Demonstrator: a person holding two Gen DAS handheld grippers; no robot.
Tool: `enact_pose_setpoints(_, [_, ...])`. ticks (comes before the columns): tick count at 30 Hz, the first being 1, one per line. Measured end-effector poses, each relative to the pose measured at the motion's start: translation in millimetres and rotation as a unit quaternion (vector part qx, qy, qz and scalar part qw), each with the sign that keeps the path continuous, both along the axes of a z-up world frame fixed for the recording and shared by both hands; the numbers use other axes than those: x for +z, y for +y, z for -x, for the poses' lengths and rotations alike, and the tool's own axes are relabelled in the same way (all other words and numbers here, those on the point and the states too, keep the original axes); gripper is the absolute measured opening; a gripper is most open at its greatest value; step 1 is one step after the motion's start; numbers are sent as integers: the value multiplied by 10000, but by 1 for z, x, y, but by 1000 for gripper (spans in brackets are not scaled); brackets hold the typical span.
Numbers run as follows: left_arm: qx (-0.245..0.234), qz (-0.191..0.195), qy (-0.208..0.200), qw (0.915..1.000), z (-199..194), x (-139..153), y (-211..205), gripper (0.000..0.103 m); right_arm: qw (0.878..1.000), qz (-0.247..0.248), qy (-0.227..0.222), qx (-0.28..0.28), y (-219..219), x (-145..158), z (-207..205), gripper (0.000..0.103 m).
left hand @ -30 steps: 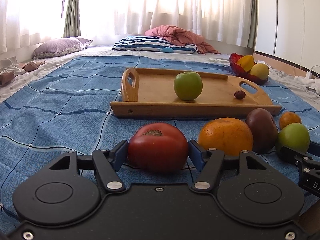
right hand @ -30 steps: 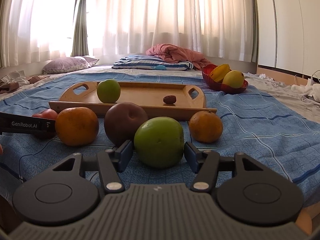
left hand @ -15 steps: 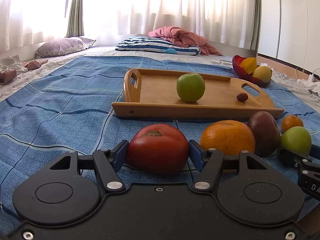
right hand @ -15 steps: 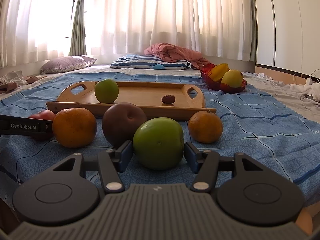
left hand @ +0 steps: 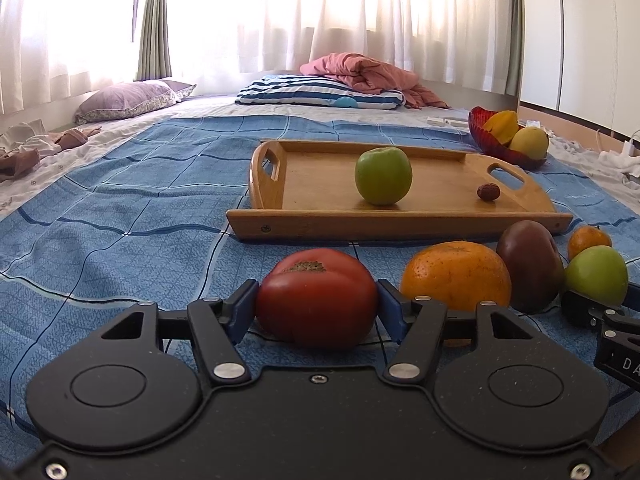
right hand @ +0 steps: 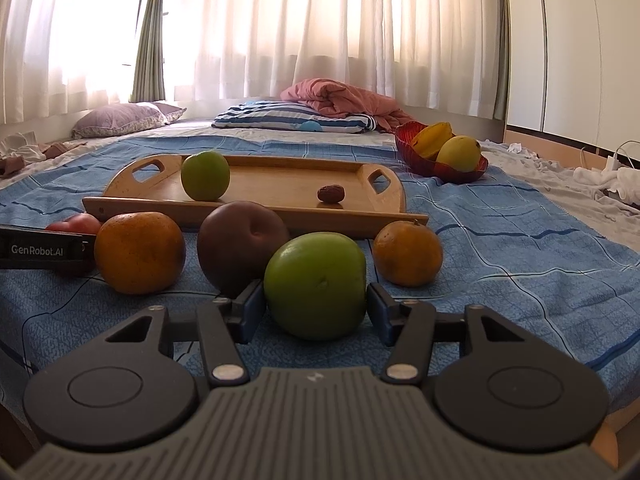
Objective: Organize fruits
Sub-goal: 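Grasp the red tomato with the left gripper while the right grasps a large green apple, then lift and carry the tomato with the left gripper while the right carries the apple over the tray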
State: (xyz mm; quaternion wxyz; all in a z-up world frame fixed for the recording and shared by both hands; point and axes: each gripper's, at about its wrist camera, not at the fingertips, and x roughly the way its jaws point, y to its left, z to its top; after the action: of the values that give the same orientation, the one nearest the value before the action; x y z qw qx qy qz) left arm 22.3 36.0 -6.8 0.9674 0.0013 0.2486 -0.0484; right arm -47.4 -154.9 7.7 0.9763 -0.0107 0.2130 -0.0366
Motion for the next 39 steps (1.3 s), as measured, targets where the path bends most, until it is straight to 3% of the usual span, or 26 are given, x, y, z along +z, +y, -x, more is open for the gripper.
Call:
enact_pose_setpoints(16, [104, -146, -254, 9995, 2, 22, -4, 60, 9959, -895, 54, -140, -19, 27, -7, 58])
enact_pose_setpoints(28, [-14, -279, -408, 9988, -15, 45, -11, 60, 9949, -971, -227, -119, -29, 47, -15, 58])
enact_pose_setpoints(39, [-89, -296, -366, 9989, -57, 67, -14, 60, 9933, -1126, -259, -14, -53, 68, -45, 58])
